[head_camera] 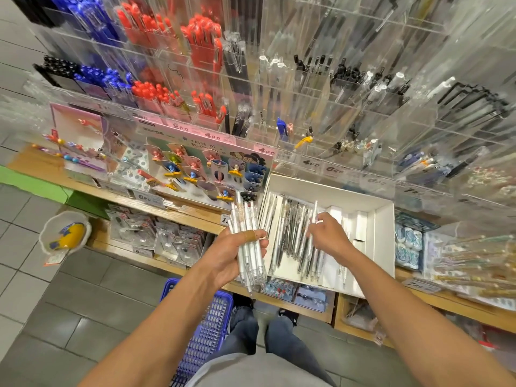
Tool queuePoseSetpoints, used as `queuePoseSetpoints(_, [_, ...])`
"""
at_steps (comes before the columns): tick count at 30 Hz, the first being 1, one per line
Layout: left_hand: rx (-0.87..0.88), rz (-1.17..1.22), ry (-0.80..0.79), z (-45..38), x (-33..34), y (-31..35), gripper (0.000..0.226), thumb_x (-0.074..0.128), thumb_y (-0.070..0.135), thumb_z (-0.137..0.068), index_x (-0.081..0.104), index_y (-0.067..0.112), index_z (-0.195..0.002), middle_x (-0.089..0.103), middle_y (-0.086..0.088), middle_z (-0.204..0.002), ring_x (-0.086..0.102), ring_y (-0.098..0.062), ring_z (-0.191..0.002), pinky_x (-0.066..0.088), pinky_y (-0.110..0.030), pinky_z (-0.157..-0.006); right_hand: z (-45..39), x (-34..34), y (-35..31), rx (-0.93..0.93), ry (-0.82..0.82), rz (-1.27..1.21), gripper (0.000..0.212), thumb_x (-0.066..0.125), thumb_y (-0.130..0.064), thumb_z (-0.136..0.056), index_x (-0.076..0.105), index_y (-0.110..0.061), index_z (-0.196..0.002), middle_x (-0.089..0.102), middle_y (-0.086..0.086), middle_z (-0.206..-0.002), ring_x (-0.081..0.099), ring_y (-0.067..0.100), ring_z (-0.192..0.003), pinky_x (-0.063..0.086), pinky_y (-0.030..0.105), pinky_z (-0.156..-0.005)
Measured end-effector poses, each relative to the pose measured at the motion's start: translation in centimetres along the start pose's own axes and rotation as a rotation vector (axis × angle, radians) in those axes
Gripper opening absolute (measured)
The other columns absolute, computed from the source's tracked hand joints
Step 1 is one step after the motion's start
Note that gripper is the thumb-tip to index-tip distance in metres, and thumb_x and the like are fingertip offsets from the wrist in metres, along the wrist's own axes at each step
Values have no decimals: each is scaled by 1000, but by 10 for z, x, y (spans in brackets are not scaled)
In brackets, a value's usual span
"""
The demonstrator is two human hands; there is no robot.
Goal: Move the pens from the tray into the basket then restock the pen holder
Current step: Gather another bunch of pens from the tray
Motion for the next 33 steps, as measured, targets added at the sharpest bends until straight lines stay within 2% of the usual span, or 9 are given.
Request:
queuePoseSetpoints(2, [13, 17, -5, 8, -5, 0, 52, 74, 1, -68, 58, -13, -116, 72, -20, -82, 72, -25, -70, 60, -30, -61, 13, -6, -10, -46, -46, -102, 23, 46, -21, -97, 46, -13, -118, 65, 7, -88, 47, 6, -47, 37, 24, -46])
queuePoseSetpoints(4, [30, 36, -15, 17, -10, -3, 44, 72, 1, -71, 60, -13, -112, 72, -20, -81, 71, -24, -69, 60, -29, -61, 26, -11, -23, -145, -79, -149, 18, 45, -30, -102, 51, -16, -110, 64, 5, -94, 45, 0, -41, 36, 20, -43])
queuePoseSetpoints(6, [73, 52, 8, 28, -18, -8, 41, 71, 1, -73, 60, -13, -110, 71, -20, -82, 71, -24, -68, 61, -30, -61, 40, -11, -38, -243, -114, -151, 26, 40, -36, -103, 56, -19, -114, 62, -1, -98, 49, -6, -43, 36, 17, -41])
queuePoseSetpoints(8, [118, 81, 28, 41, -23, -16, 41, 71, 1, -73, 60, -12, -110, 70, -20, -82, 71, -24, -68, 61, -31, -62, 52, -10, -53, -323, -133, -112, 33, 36, -36, -104, 59, -21, -119, 58, -11, -86, 51, -8, -51, 37, 15, -45])
queuePoseSetpoints(15, [327, 273, 208, 104, -60, -72, 22, 64, 2, -77, 65, -8, -96, 69, -16, -73, 70, -20, -61, 61, -28, -59, 96, 26, -82, -462, -399, -110, 32, 39, -36, -102, 68, -22, -102, 62, 2, -73, 50, 5, -47, 41, 20, -42])
queuePoseSetpoints(18, [384, 350, 303, 133, -88, -107, 10, 55, 0, -91, 64, -5, -94, 68, -13, -68, 68, -18, -57, 60, -27, -58, 116, 58, -80, -475, -526, -60, 27, 46, -33, -101, 63, -12, -96, 65, 4, -74, 48, 9, -47, 38, 22, -42])
queuePoseSetpoints(23, [435, 513, 464, 189, -145, -175, 10, 56, 4, -89, 65, 0, -90, 68, -10, -62, 66, -15, -51, 57, -22, -53, 160, 136, -69, -535, -740, 135, 19, 49, -22, -101, 51, -9, -88, 70, 10, -65, 52, 22, -45, 36, 22, -37])
queuePoseSetpoints(27, [450, 598, 580, 231, -193, -230, 9, 62, 2, -88, 67, -2, -94, 70, -11, -67, 68, -14, -55, 56, -23, -52, 200, 211, -52, -502, -901, 208, 21, 40, -16, -103, 53, -6, -89, 65, 15, -64, 45, 14, -35, 34, 20, -37])
queuePoseSetpoints(33, [469, 693, 699, 269, -265, -299, 34, 69, 0, -82, 64, -9, -114, 68, -15, -85, 68, -18, -67, 59, -26, -58, 242, 321, -14, -483, -988, 362, 26, 44, -16, -101, 62, -12, -83, 66, 0, -63, 48, 6, -39, 37, 17, -41])
Point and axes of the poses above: each hand's wrist, its own z-axis away from the middle knuckle, its own x-axis out of the palm, y = z × x, the point moved 4 cm from there along -z, towards the middle knuckle
